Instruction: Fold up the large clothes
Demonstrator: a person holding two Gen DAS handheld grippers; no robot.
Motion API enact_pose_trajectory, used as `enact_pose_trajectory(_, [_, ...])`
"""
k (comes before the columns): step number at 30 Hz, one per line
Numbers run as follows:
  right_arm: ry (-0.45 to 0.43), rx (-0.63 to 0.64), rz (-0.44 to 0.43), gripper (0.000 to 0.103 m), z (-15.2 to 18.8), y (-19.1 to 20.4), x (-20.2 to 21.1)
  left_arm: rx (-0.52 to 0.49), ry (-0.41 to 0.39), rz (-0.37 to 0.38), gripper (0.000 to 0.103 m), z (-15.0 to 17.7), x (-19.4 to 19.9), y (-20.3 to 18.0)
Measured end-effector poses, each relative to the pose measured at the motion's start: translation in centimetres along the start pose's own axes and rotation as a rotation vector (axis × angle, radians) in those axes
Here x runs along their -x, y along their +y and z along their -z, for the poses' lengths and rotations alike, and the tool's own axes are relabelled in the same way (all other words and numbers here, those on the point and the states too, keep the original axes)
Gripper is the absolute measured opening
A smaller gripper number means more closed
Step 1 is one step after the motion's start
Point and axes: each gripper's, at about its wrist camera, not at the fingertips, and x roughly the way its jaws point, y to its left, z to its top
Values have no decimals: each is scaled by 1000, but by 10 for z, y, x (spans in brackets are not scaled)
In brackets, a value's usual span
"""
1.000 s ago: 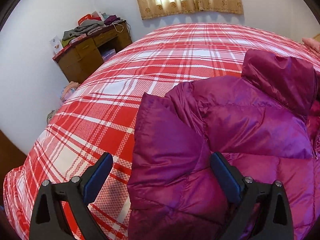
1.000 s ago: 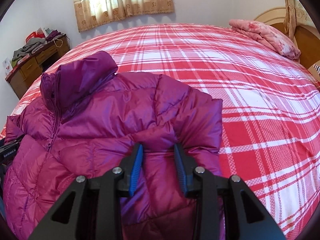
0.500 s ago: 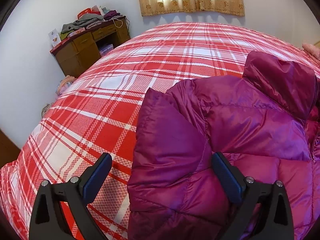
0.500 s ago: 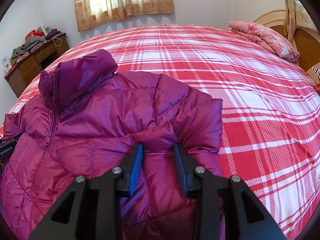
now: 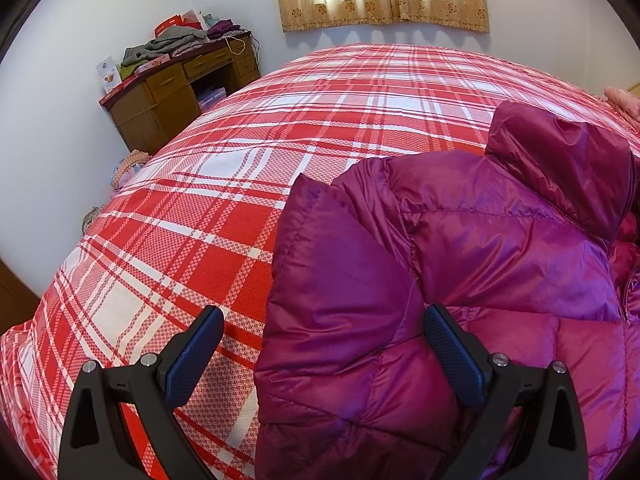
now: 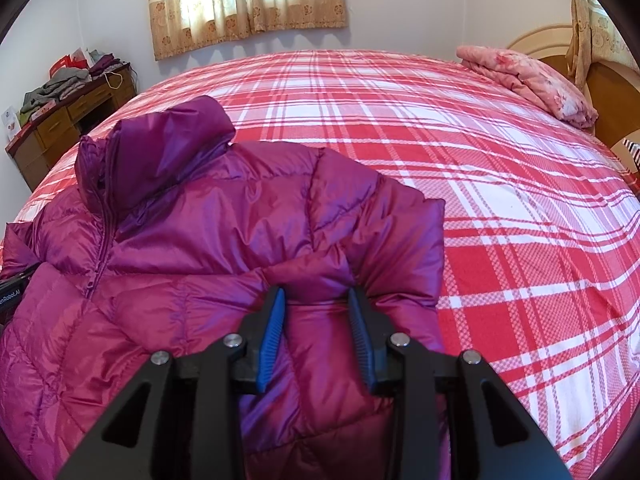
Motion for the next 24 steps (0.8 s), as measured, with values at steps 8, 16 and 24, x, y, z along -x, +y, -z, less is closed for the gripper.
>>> enact_pose_trajectory(8, [3, -1, -1, 38, 0, -1, 1, -33, 7, -26, 101, -3, 4, -3])
enact_pose_trajectory(16, [-38, 10, -105, 78, -35, -9, 38, 34, -50, 141, 100, -68, 62, 13])
enact_pose_trajectory(24, [-7, -29, -222, 93, -113, 11, 25, 16, 57, 220, 100, -131, 26, -44])
